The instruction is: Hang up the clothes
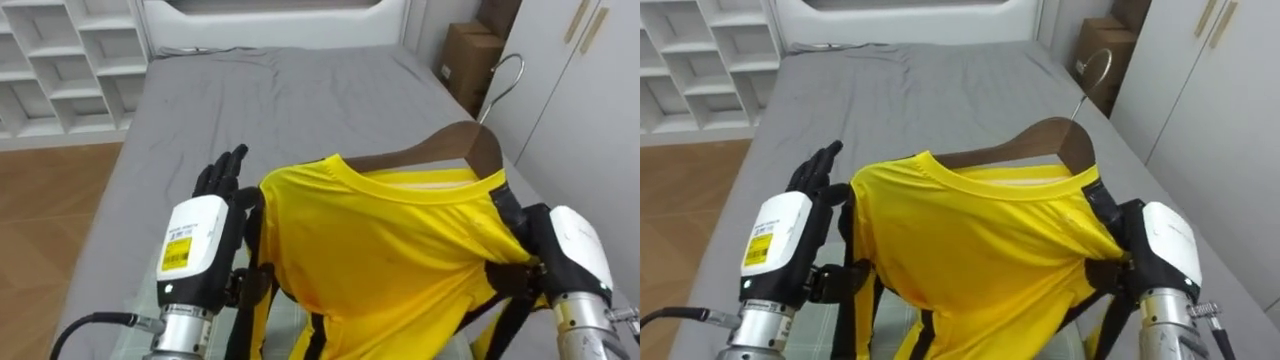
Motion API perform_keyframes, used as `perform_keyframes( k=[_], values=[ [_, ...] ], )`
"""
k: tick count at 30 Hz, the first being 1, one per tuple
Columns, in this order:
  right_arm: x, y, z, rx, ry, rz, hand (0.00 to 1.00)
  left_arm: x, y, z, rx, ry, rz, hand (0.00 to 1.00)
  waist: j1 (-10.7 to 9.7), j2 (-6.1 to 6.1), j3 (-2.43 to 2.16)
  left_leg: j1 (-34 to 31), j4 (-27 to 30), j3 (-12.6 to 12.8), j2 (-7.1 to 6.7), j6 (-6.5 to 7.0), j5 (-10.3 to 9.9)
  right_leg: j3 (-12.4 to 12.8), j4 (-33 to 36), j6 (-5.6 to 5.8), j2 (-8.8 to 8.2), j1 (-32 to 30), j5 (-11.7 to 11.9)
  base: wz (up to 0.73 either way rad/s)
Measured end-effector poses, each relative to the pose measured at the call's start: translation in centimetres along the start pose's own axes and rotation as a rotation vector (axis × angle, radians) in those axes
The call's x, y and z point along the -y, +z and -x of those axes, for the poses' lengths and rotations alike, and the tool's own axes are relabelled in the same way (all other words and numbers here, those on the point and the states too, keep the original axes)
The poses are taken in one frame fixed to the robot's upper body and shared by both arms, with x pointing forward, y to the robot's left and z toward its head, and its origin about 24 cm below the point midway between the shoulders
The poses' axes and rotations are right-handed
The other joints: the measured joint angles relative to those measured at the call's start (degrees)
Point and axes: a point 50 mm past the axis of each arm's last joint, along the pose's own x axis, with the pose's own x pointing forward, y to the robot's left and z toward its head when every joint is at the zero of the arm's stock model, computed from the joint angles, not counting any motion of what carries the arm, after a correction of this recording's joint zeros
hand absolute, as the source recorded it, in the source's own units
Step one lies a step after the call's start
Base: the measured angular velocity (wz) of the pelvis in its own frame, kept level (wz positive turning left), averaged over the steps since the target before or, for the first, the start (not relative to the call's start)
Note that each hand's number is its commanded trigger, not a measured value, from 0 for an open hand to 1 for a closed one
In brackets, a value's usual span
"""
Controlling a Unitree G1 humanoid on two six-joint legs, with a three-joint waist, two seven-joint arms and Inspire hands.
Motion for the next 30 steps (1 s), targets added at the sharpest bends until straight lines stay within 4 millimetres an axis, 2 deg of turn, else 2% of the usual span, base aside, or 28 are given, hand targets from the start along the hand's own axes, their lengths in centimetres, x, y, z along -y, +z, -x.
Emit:
perform_keyframes(
  k=[3,8,12,16,22,30],
  values=[
    [0.2,0.3,0.0,0.023,-0.021,0.046,1.00,0.6,-0.7,0.3,-0.031,-0.036,-0.008,0.00,0.1,-0.62,-0.27,0.2,0.0,0.3,0.05,-0.01,0.0,0.2,0.0,0.00,0.03,0.2,0.0,-0.03],
    [0.5,0.7,-0.1,0.059,-0.033,0.120,1.00,1.4,-2.0,0.8,-0.102,-0.079,0.024,0.00,0.0,-1.24,-0.20,0.4,-0.2,0.5,-0.04,0.00,0.0,0.5,0.0,0.00,-0.05,0.1,0.0,-0.02],
    [2.1,0.3,0.2,0.125,-0.051,0.307,1.00,0.3,-3.4,0.7,-0.161,-0.030,0.016,0.00,0.2,-1.27,-0.20,0.3,-0.3,0.5,-0.04,0.02,0.0,0.5,0.1,0.01,-0.06,0.0,0.0,0.00],
    [3.4,0.2,0.3,0.164,-0.065,0.395,1.00,-0.1,-4.7,1.0,-0.222,-0.013,0.026,0.00,0.4,-1.32,-0.18,0.6,-0.3,0.8,0.06,0.01,0.0,0.9,0.3,0.01,0.11,0.0,0.0,-0.03],
    [4.1,0.5,1.2,0.184,-0.080,0.406,1.00,0.3,-5.3,1.7,-0.269,-0.025,0.042,0.00,1.6,-1.39,-0.23,1.1,-1.2,1.7,0.25,-0.01,0.0,1.6,0.7,0.00,0.45,-0.1,0.0,-0.08],
    [5.0,0.2,1.6,0.172,-0.108,0.413,1.00,0.8,-9.6,4.9,-0.499,-0.053,0.033,0.00,1.5,-1.40,-0.29,1.3,-1.2,1.7,0.60,-0.03,0.0,1.4,0.8,-0.01,0.60,0.1,0.0,0.00]
  ],
)
